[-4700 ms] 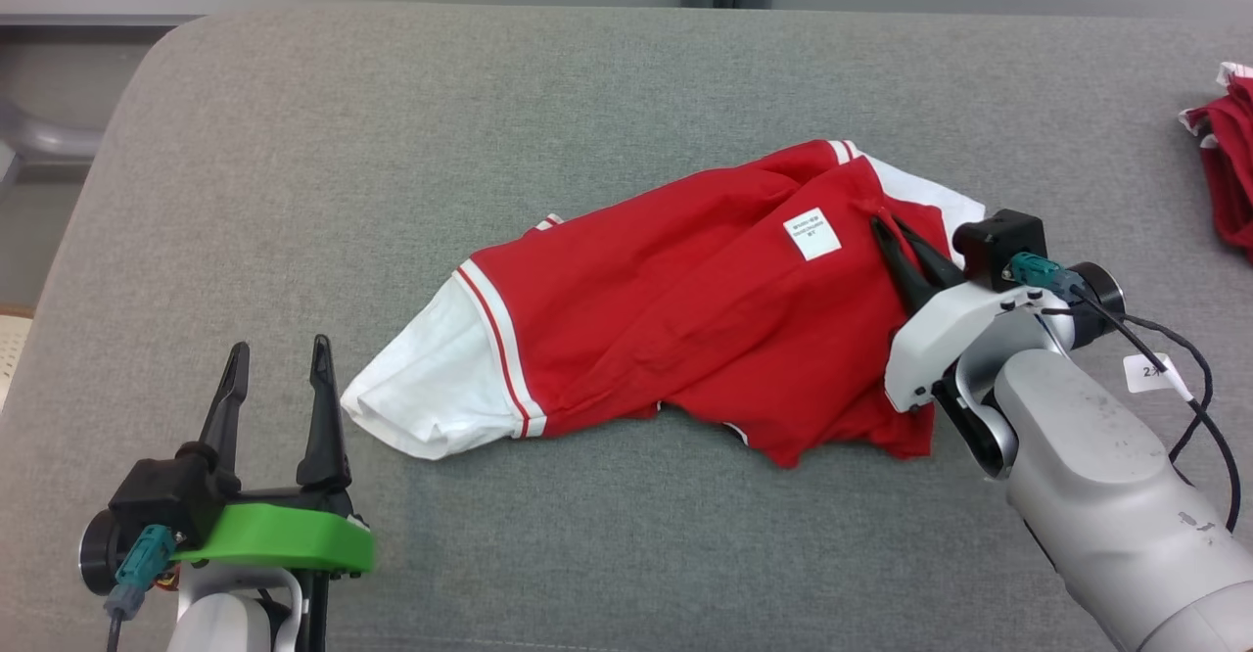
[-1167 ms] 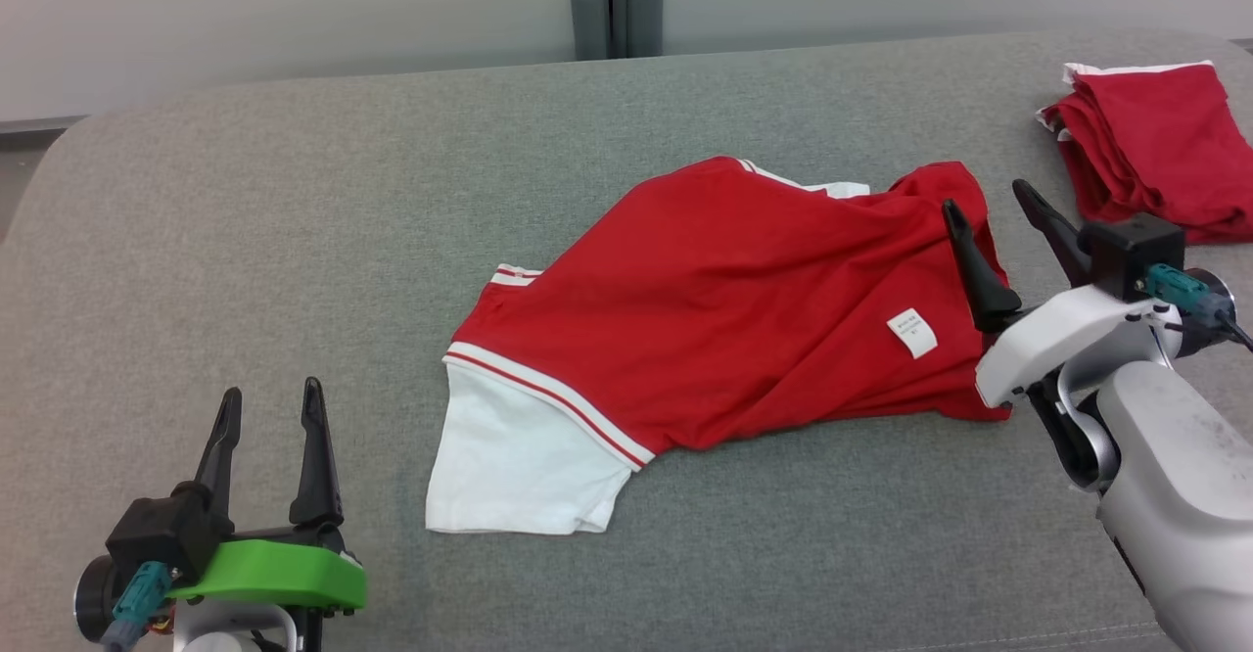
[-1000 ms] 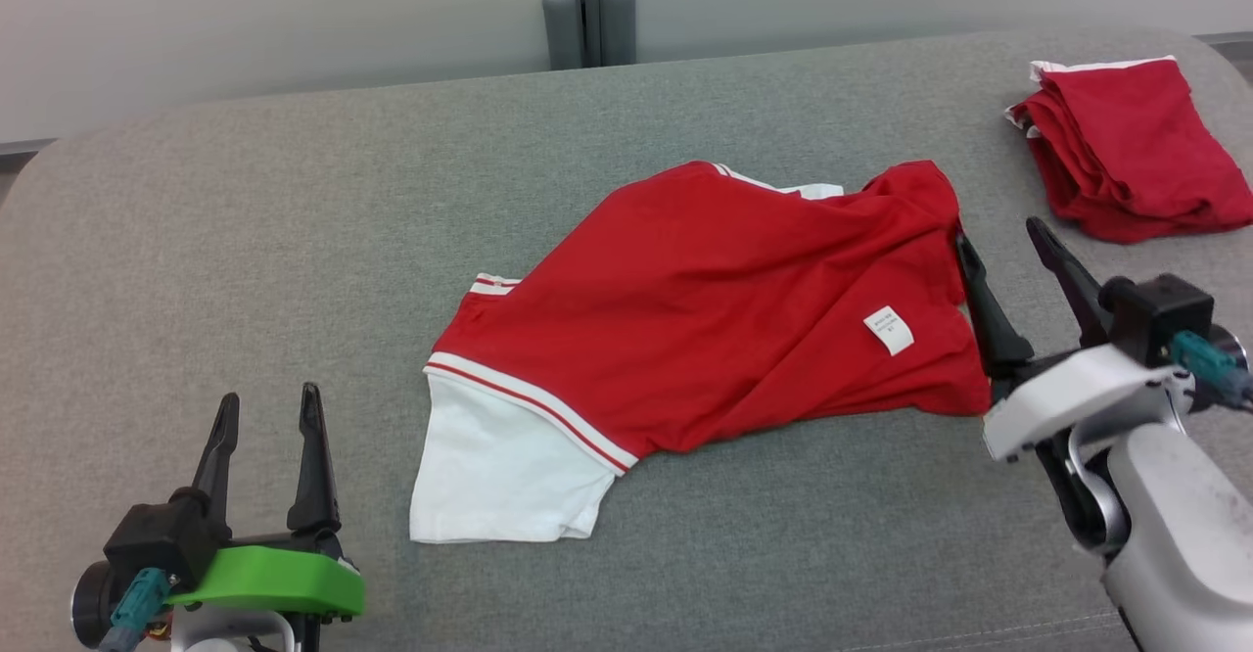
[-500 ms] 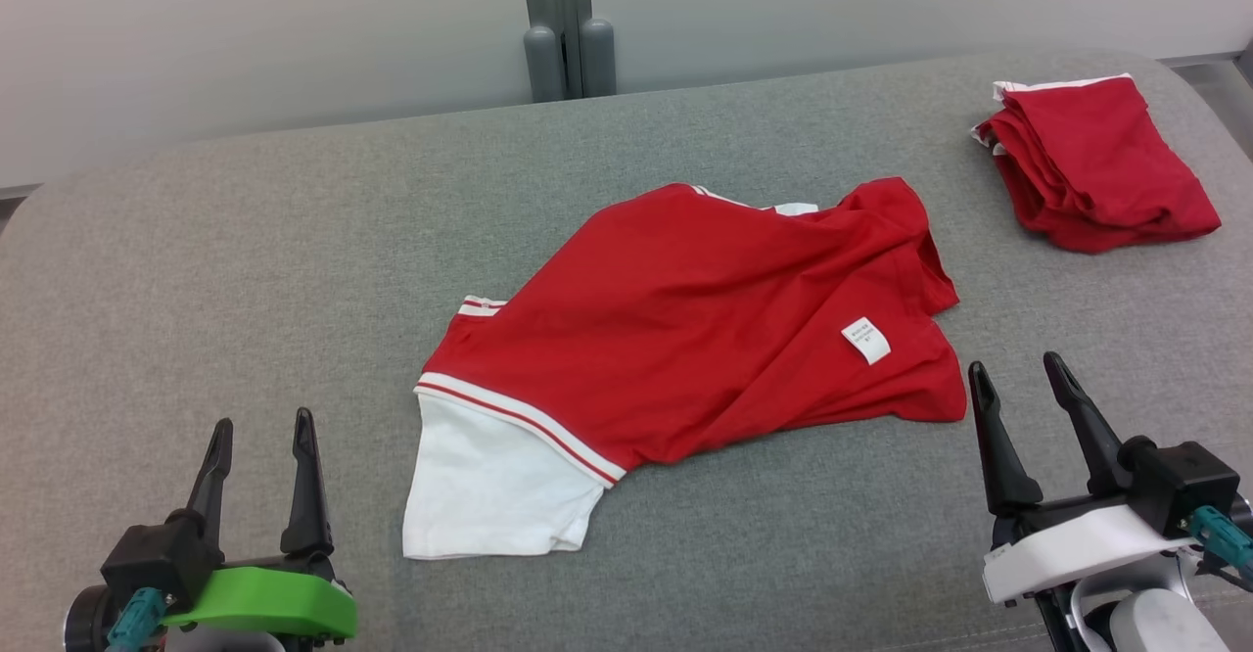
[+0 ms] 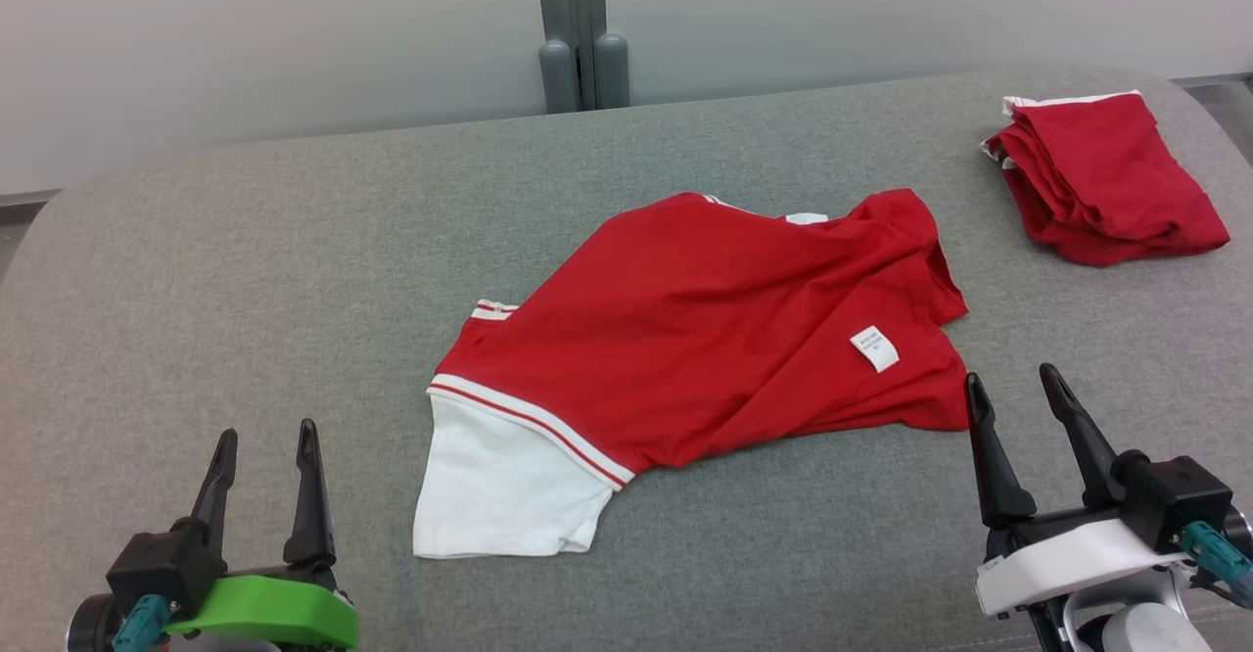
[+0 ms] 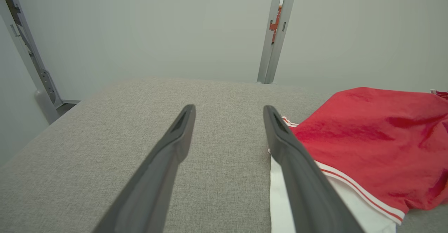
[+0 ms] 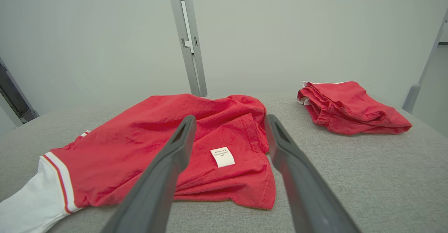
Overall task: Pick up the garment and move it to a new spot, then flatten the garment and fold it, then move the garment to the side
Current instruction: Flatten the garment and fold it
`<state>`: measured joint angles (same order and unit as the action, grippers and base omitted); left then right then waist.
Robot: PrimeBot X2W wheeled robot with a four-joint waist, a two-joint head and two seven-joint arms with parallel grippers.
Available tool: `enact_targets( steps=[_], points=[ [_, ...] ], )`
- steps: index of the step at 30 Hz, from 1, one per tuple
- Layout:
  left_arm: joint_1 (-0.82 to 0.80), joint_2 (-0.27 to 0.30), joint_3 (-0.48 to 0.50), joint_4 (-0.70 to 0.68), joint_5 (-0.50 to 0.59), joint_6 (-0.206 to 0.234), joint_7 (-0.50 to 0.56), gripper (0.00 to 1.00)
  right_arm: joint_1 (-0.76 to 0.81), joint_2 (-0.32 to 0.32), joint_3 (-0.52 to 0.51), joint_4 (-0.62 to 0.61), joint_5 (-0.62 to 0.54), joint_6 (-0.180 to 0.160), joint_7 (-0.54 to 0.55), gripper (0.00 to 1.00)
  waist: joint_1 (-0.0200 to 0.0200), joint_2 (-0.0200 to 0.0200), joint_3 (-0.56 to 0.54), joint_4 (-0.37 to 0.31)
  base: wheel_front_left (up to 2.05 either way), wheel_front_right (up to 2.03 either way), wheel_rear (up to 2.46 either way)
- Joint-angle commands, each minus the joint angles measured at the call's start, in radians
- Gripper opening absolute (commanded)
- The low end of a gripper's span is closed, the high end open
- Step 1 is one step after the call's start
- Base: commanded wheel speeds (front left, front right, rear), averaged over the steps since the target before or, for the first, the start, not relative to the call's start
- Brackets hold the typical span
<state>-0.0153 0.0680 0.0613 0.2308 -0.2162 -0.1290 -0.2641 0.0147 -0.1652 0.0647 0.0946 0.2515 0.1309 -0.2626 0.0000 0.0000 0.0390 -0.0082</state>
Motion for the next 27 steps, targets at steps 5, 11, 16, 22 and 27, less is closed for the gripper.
enact_targets(
  steps=[5, 11, 16, 22, 27],
  points=[
    [0.0, 0.015, -0.044, 0.026, 0.014, -0.003, 0.0, 1.0, -0.007, 0.008, 0.006, -0.003, -0.003, 0.0, -0.003, 1.0, 0.0, 0.0, 0.013, -0.004, 0.0, 0.0, 0.0],
    [-0.02, 0.028, -0.118, 0.1, -0.003, -0.004, 0.0, 1.0, -0.021, 0.014, 0.014, 0.008, -0.001, 0.0, -0.003, 1.0, 0.0, 0.0, 0.033, -0.022, 0.0, 0.0, 0.0],
    [-0.041, 0.032, -0.179, 0.198, -0.019, -0.004, 0.0, 1.0, -0.034, 0.02, 0.024, 0.018, -0.001, 0.0, -0.003, 1.0, 0.0, 0.0, 0.055, -0.04, 0.0, 0.0, 0.0],
    [-0.076, 0.032, -0.216, 0.327, -0.05, -0.004, 0.0, 1.0, -0.052, 0.025, 0.028, 0.028, -0.003, 0.0, -0.003, 1.0, 0.0, 0.0, 0.079, -0.056, 0.0, 0.0, 0.0],
    [-0.106, 0.028, -0.216, 0.431, -0.068, -0.004, 0.001, 1.0, -0.061, 0.028, 0.029, 0.034, -0.008, 0.0, -0.003, 1.0, 0.0, 0.0, 0.088, -0.064, 0.0, 0.0, 0.0]
  ],
)
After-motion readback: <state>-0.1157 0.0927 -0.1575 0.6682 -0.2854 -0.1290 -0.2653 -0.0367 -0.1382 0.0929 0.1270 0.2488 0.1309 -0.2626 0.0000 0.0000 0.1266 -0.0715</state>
